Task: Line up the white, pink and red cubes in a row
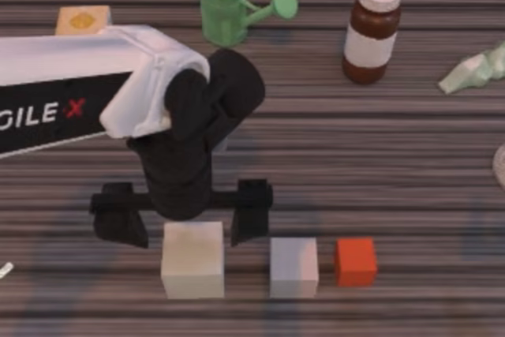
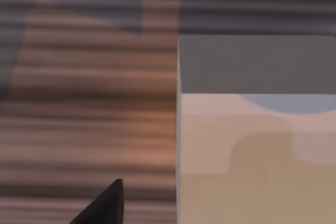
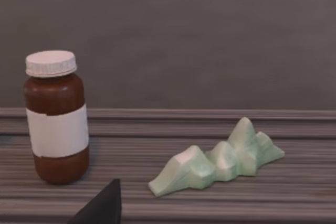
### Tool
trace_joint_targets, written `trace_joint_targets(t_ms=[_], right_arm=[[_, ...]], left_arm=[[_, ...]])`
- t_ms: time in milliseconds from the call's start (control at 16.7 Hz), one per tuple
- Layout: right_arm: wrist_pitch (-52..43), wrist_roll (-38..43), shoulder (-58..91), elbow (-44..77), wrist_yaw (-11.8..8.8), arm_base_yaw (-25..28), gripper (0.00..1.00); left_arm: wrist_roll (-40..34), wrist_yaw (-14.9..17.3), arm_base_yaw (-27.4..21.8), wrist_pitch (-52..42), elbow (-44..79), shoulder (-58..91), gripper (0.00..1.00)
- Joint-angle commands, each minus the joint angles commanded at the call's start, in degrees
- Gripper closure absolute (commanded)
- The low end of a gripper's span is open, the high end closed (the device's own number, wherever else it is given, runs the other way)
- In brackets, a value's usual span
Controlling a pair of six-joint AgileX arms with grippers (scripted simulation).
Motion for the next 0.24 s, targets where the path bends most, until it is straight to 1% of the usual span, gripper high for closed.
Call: trace_joint_targets(t_ms=[120,240], right_arm=[[0.0,0.0,0.0,0.0,0.0,0.0,0.00],[0.0,0.0,0.0,0.0,0.0,0.0,0.00]], left_arm=[[0.0,0.1,0.2,-3.3,2.1,-1.5,0.00],[0.1,0.1,0.3,-4.1,2.7,-2.0,0.00]])
